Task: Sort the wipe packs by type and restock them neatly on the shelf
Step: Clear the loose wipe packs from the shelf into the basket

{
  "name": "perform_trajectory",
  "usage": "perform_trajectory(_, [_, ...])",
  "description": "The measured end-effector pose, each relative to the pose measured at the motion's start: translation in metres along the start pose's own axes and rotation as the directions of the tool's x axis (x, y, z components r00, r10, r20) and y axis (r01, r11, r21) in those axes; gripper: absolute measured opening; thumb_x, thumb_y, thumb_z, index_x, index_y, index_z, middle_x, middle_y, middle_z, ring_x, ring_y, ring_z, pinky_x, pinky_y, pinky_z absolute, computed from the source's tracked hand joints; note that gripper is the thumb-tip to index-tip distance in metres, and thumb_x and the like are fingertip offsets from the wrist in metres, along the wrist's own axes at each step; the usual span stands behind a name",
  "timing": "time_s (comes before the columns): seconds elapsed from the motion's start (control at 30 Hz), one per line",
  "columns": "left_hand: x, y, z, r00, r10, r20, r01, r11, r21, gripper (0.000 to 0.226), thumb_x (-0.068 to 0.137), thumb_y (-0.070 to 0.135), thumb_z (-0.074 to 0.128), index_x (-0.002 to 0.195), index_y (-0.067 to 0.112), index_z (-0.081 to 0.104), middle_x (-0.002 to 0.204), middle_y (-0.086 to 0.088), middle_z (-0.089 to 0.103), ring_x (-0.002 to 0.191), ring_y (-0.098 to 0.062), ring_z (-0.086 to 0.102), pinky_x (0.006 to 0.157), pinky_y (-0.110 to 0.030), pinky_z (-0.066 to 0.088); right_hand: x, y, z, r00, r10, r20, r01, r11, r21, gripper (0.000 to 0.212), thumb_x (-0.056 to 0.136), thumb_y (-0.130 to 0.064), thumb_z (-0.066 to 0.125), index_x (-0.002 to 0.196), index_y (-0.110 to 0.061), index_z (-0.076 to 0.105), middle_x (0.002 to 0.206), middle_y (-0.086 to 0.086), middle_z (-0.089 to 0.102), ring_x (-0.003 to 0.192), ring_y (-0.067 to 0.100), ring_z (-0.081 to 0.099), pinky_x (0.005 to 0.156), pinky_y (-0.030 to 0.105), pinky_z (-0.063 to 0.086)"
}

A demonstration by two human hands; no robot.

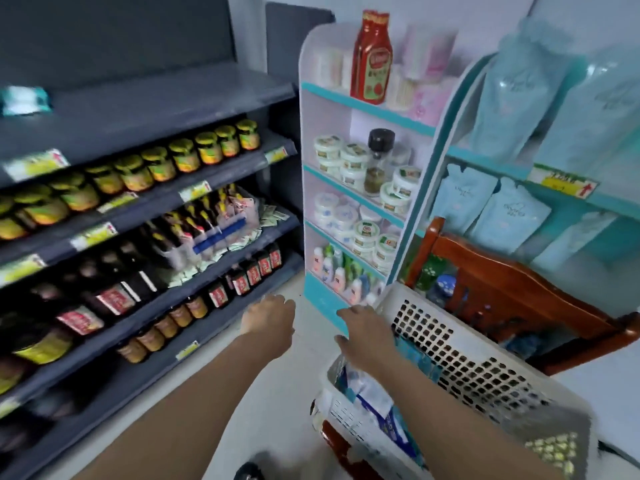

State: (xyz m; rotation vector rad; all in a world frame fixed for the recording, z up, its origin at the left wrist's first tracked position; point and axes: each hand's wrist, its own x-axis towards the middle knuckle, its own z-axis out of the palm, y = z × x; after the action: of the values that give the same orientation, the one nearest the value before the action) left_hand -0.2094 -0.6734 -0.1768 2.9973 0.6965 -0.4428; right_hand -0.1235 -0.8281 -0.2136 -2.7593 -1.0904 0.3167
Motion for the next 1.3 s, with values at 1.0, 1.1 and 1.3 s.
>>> perform_trajectory(1.0, [-0.011,-0.499,-0.143,0.744,-0.485,-0.461,0.498,0.861,-0.101,0.025,0.091,0.021,0.049,0.115,0.016,0.055,0.120,-0.002,0.057,0.118,-0.024,0.048,0.083,-0.035,0.045,0.278,-0.470,-0.114,0.739,-0.603,-0.299,0.586,0.795,-0.153,0.043,0.093,-0.037,0.055,0.133,-0.021,0.052,0.131,0.000,0.055,0.123,0.022,0.046,0.097,0.034,0.043])
perform_trajectory(1.1, [0.001,-0.539,-0.143,0.725,-0.534,-0.435,0.542,0.832,-0.119,0.024,0.092,0.023,0.047,0.114,0.017,0.055,0.119,-0.003,0.056,0.116,-0.023,0.048,0.084,-0.035,0.043,0.309,-0.503,-0.114,0.738,-0.616,-0.274,0.603,0.785,-0.140,0.043,0.094,-0.035,0.053,0.135,-0.022,0.050,0.133,0.000,0.054,0.124,0.022,0.045,0.098,0.035,0.043])
perform_trajectory(1.3, [0.036,-0.626,-0.139,0.649,-0.684,-0.333,0.689,0.714,-0.126,0.040,0.092,0.042,0.048,0.126,0.023,0.049,0.130,-0.003,0.047,0.123,-0.024,0.042,0.093,-0.042,0.042,0.381,-0.569,-0.111,0.743,-0.634,-0.214,0.621,0.773,-0.131,0.049,0.095,-0.042,0.053,0.139,-0.022,0.045,0.140,0.001,0.048,0.128,0.022,0.042,0.100,0.036,0.040])
